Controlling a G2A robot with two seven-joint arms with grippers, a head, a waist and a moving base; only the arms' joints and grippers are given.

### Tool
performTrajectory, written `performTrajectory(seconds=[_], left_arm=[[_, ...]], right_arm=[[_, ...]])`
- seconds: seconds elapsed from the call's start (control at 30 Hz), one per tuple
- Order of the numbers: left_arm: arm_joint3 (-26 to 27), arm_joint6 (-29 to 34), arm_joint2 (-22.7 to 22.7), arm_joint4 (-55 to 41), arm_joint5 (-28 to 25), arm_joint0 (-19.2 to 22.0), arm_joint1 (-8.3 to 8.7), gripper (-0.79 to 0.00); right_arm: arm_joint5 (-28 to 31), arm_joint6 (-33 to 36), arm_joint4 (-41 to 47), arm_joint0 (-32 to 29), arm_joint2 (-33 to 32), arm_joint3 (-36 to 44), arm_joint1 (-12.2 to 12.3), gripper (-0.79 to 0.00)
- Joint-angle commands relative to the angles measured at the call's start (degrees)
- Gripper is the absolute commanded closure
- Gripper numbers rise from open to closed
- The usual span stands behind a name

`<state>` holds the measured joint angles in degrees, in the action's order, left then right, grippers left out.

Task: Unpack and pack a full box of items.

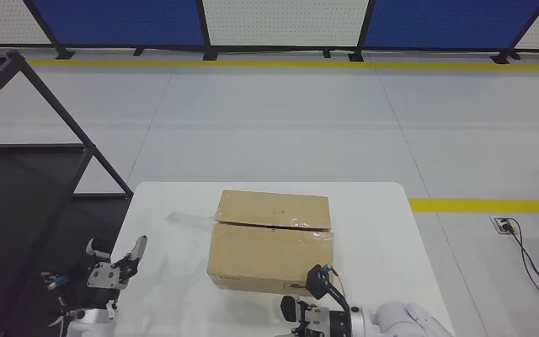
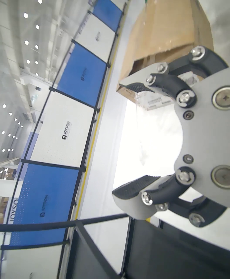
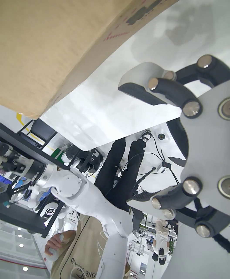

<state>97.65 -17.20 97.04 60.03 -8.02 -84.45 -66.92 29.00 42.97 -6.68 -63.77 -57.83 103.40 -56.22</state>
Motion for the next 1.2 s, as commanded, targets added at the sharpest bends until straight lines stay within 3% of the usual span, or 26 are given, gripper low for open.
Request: performTrajectory(seconds=[0.0, 0.17, 0.47, 1.0, 1.17], left_arm=[[-0.9, -2.2, -2.4, 10.4, 4.9, 1.1, -0.09, -0.785], [-4.8, -3.6, -5.9, 26.5, 8.4, 5.1, 0.11, -0.785], [-12.1, -5.4, -9.5, 49.4, 9.2, 11.1, 0.94, -0.785], [-13.7, -4.9, -10.3, 51.0, 9.0, 12.4, 0.90, -0.785], [-18.0, -4.7, -12.4, 55.3, 8.2, 15.3, 0.89, -0.785]], right_arm=[[3.5, 0.5, 3.5, -2.5, -3.8, 1.1, 0.8, -0.785], [9.4, 0.9, 9.5, -8.4, -11.9, 2.5, 2.4, -0.785], [12.9, -3.7, 14.0, -16.1, -19.8, 3.3, 3.4, -0.785], [12.9, -5.2, 14.5, -17.6, -21.2, 3.4, 3.5, -0.785], [12.9, -5.2, 14.5, -17.6, -21.2, 3.4, 3.5, -0.785]])
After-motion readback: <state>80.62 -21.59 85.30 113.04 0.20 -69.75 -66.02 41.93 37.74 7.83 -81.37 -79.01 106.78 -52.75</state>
